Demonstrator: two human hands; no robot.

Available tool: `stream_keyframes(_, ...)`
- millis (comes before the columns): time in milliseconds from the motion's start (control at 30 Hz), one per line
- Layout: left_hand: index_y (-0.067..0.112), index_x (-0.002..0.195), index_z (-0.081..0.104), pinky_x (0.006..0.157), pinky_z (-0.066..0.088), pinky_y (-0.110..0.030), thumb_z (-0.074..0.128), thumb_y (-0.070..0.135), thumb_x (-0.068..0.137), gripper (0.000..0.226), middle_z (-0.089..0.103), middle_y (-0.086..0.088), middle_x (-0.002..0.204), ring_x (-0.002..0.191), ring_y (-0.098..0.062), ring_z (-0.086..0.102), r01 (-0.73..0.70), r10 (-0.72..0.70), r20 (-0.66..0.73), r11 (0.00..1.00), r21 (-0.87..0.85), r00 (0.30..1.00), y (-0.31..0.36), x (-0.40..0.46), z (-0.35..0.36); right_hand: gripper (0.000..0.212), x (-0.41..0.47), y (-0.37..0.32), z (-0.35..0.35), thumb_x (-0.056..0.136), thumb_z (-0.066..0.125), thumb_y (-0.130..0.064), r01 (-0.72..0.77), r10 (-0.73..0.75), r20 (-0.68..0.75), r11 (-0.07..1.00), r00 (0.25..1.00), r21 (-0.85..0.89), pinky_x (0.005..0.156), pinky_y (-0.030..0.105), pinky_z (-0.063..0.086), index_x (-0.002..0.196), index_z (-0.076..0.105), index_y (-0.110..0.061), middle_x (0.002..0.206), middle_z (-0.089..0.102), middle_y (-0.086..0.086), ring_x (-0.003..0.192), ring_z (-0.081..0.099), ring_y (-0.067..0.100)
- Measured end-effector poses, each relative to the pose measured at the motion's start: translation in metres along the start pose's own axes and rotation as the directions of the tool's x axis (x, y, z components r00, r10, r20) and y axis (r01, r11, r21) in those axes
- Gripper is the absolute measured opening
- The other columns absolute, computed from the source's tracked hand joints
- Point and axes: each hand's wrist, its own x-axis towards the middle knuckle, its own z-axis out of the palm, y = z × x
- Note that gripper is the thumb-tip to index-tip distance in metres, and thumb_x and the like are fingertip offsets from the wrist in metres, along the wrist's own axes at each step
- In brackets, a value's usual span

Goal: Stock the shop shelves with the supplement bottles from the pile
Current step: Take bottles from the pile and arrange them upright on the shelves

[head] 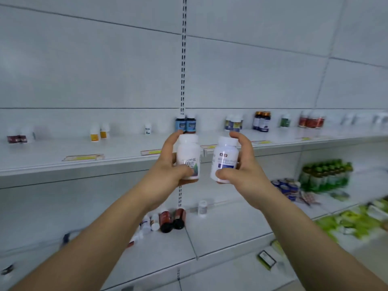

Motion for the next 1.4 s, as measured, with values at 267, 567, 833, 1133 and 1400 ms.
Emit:
stream_keyframes(267, 0.053, 0.118, 0.039, 0.080, 0.056, -0.040, 0.064, -0.013, 0.076, 0.083, 0.061, -0.008, 0.115, 0.101, -0.028, 0.064, 0.042, -0.033, 0.155, 0.998, -0.052, 0.987, -0.047, 0.091, 0.191, 0.077, -0.014, 0.020, -0.208, 0.086, 0.062, 0.001, -0.084, 0.068, -0.138, 0.990, 0.988, -0.115, 0.055, 0.016, 0.051, 0.128, 0.023, -0.050, 0.108, 0.054, 0.001, 0.086, 0.060, 0.016)
stream_keyframes(567, 0.051, 0.127, 0.033, 0.079, 0.057, -0.040, 0.068, -0.008, 0.077, 0.085, 0.063, -0.002, 0.111, 0.095, -0.023, 0.068, 0.108, -0.097, 0.240, 0.994, -0.033, 0.966, -0.091, 0.178, 0.338, 0.085, 0.008, 0.058, -0.365, 0.083, 0.066, -0.001, -0.115, 0.062, -0.235, 0.969, 0.970, -0.219, 0.072, 0.033, 0.058, 0.129, 0.021, -0.056, 0.115, 0.052, 0.001, 0.094, 0.063, 0.027)
stream_keyframes(833, 0.053, 0.125, 0.033, 0.080, 0.057, -0.040, 0.069, -0.005, 0.077, 0.084, 0.061, -0.002, 0.115, 0.098, -0.021, 0.065, 0.044, -0.042, 0.316, 0.999, 0.001, 0.948, -0.131, 0.290, 0.409, 0.087, 0.074, 0.115, -0.457, 0.083, 0.066, 0.001, -0.126, 0.056, -0.294, 0.966, 0.954, -0.224, 0.059, 0.018, 0.054, 0.137, 0.021, -0.049, 0.114, 0.054, -0.002, 0.088, 0.063, 0.014)
stream_keyframes(1133, 0.051, 0.129, 0.030, 0.087, 0.054, -0.047, 0.067, -0.007, 0.077, 0.086, 0.061, -0.010, 0.119, 0.101, -0.027, 0.064, 0.103, -0.081, 0.406, 0.994, -0.032, 0.910, -0.181, 0.427, 0.509, 0.095, 0.154, 0.160, -0.587, 0.079, 0.065, 0.009, -0.195, 0.095, -0.400, 0.957, 0.912, -0.216, 0.072, 0.029, 0.057, 0.141, 0.019, -0.047, 0.117, 0.053, 0.001, 0.096, 0.064, 0.020)
stream_keyframes(1400, 0.055, 0.126, 0.032, 0.089, 0.052, -0.053, 0.064, -0.015, 0.073, 0.093, 0.060, -0.007, 0.120, 0.104, -0.030, 0.063, 0.105, -0.086, 0.478, 0.994, -0.015, 0.874, -0.218, 0.493, 0.625, 0.102, 0.169, 0.195, -0.716, 0.076, 0.068, 0.009, -0.236, 0.106, -0.442, 0.939, 0.891, -0.251, 0.081, 0.044, 0.058, 0.139, 0.018, -0.054, 0.117, 0.056, 0.008, 0.094, 0.067, 0.026)
